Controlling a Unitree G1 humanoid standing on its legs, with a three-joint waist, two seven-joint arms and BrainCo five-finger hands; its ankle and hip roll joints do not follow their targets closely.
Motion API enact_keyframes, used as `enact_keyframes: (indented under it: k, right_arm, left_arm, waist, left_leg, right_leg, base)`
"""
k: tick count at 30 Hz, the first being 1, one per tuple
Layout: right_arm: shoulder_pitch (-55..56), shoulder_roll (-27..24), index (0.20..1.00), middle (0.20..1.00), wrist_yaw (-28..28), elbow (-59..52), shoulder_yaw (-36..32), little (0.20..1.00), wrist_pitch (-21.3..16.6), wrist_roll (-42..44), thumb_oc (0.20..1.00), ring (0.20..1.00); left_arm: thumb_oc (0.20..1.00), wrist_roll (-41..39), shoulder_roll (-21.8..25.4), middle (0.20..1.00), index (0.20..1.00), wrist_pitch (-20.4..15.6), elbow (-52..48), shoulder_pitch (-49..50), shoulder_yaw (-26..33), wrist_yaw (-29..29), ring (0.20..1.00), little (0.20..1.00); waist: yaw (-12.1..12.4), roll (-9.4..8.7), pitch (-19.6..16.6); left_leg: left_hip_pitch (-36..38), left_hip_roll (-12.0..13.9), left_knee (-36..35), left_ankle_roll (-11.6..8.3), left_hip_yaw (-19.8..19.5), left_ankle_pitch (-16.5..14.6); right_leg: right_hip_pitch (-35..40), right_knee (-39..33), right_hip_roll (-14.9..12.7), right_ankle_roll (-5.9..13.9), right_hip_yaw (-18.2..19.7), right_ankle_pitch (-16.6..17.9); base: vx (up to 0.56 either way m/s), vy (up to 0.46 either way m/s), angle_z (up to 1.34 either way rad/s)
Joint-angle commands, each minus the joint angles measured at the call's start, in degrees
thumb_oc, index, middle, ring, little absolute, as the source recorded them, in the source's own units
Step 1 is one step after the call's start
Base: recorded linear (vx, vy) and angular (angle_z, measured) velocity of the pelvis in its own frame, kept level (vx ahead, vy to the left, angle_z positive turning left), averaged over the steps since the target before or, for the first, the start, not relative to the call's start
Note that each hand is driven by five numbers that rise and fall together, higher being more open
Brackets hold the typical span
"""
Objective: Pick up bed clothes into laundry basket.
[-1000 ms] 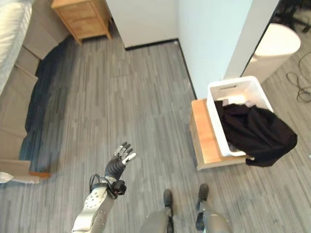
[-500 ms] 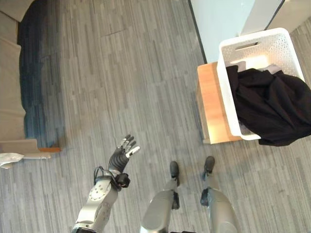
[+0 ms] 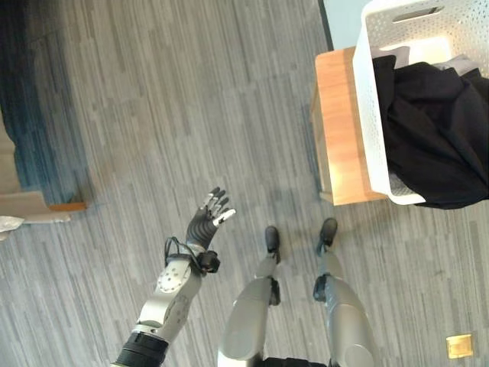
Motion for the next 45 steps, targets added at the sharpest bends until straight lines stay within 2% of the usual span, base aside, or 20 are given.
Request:
enact_keyframes:
  k: [1,12,13,28,32,36,37,38,39,45]
  right_arm:
    - [-6.74,0.93,1.000,1.000,-0.71,0.10,6.63,1.000,-1.62,-0.92,1.000,1.000]
    - [-7.94,1.64,1.000,1.000,-0.60,-0.76,8.41,1.000,-2.15,-0.54,1.000,1.000]
    - [-7.85,1.05,0.200,0.200,-1.00,-1.22,8.68,0.200,-2.19,-1.10,0.200,0.200]
    - [-5.08,1.88,0.200,0.200,-1.88,-4.31,6.65,0.200,-2.55,-0.36,0.200,0.200]
    - [-3.15,1.33,0.200,0.200,-2.08,-12.83,4.60,0.200,-3.28,1.45,0.200,0.200]
    - [0.36,-1.69,0.200,0.200,-3.19,-24.46,-0.28,0.200,-4.07,1.84,0.200,0.200]
    - [1.20,-4.15,0.200,0.200,-3.26,-26.44,-1.93,0.200,-4.53,2.12,0.200,0.200]
    - [1.27,-4.17,0.200,0.200,-3.25,-26.48,-2.05,0.200,-4.52,2.12,0.200,0.200]
    - [1.05,-7.04,0.200,0.200,-3.19,-27.64,-2.79,0.200,-4.92,2.58,0.200,0.200]
    - [0.97,-11.21,0.200,0.200,-2.73,-26.73,-4.34,0.200,-5.45,4.35,0.200,0.200]
  left_arm:
    - [1.000,-0.95,2.14,1.000,1.000,-3.80,-5.28,1.14,0.83,0.86,1.000,1.000]
    - [1.000,-1.25,2.64,1.000,1.000,-4.63,-6.56,0.46,1.41,1.81,1.000,1.000]
    - [1.000,-1.67,2.66,1.000,1.000,-5.08,-6.41,0.36,1.94,2.22,1.000,1.000]
    - [1.000,-3.08,2.54,1.000,1.000,-5.69,-6.20,-0.27,2.22,2.82,1.000,1.000]
    - [1.000,-3.61,2.46,1.000,1.000,-5.61,-5.77,-0.33,2.84,2.75,1.000,1.000]
    - [1.000,-4.01,2.45,1.000,1.000,-5.43,-5.74,0.69,4.37,2.58,1.000,1.000]
    - [1.000,-4.41,3.18,1.000,1.000,-5.50,-6.01,1.34,4.67,2.17,1.000,1.000]
    - [1.000,-4.41,3.20,1.000,1.000,-5.50,-6.02,1.30,4.65,2.16,1.000,1.000]
    - [1.000,-4.88,3.87,1.000,1.000,-5.34,-6.21,2.00,4.89,1.59,1.000,1.000]
    - [1.000,-6.12,4.84,1.000,1.000,-4.83,-5.94,3.90,5.60,0.47,1.000,1.000]
  waist:
    - [1.18,-1.10,0.19]
    - [1.26,-1.27,1.91]
    - [1.23,-1.66,2.22]
    - [0.63,-2.47,1.84]
    - [-0.07,-3.79,0.69]
    - [-0.83,-5.25,-1.19]
    - [-0.74,-6.10,-2.14]
    - [-0.76,-6.20,-2.10]
    - [-0.56,-6.97,-3.26]
    - [-0.06,-8.70,-5.20]
  left_leg:
    - [-2.18,1.05,0.00,-3.29,-6.03,0.42]
    - [-3.99,0.74,0.00,-3.33,-6.41,0.84]
    - [-5.03,0.78,0.00,-3.35,-6.67,1.04]
    - [-2.70,0.59,0.00,-3.28,-6.94,0.42]
    - [-1.01,0.59,0.00,-3.20,-6.90,0.17]
    - [1.82,0.92,0.00,-3.16,-6.72,-1.08]
    - [2.95,0.95,0.00,-3.08,-6.66,-1.57]
    - [2.77,0.83,0.00,-3.04,-6.65,-1.24]
    - [4.09,0.97,0.00,-3.00,-6.68,-2.00]
    - [5.87,0.61,0.00,-2.69,-7.14,-2.31]
  right_leg:
    - [-0.41,0.68,-2.65,7.76,1.54,-2.69]
    - [-2.21,0.68,-2.64,7.85,1.42,-2.11]
    - [-3.16,0.68,-2.62,7.91,1.29,-1.94]
    - [-0.68,0.68,-2.90,7.96,0.71,-2.29]
    - [1.14,0.68,-2.97,7.98,0.59,-2.51]
    - [3.83,0.68,-2.89,8.08,0.39,-3.30]
    - [5.15,0.68,-2.99,8.18,0.14,-3.59]
    - [4.97,0.68,-3.11,8.15,0.16,-3.34]
    - [6.36,0.68,-3.22,8.27,-0.21,-3.82]
    - [8.65,0.68,-3.48,8.26,-0.68,-4.41]
  base:
    - [-0.05,0.021,-0.01]
    - [0.00,0.000,0.00]
    - [0.00,0.000,0.00]
    - [0.00,0.000,0.00]
    - [0.03,0.006,0.01]
    - [0.05,0.003,0.01]
    - [0.04,-0.004,-0.01]
    - [0.07,-0.012,-0.03]
    - [0.00,0.000,0.00]
    - [0.03,0.002,0.08]
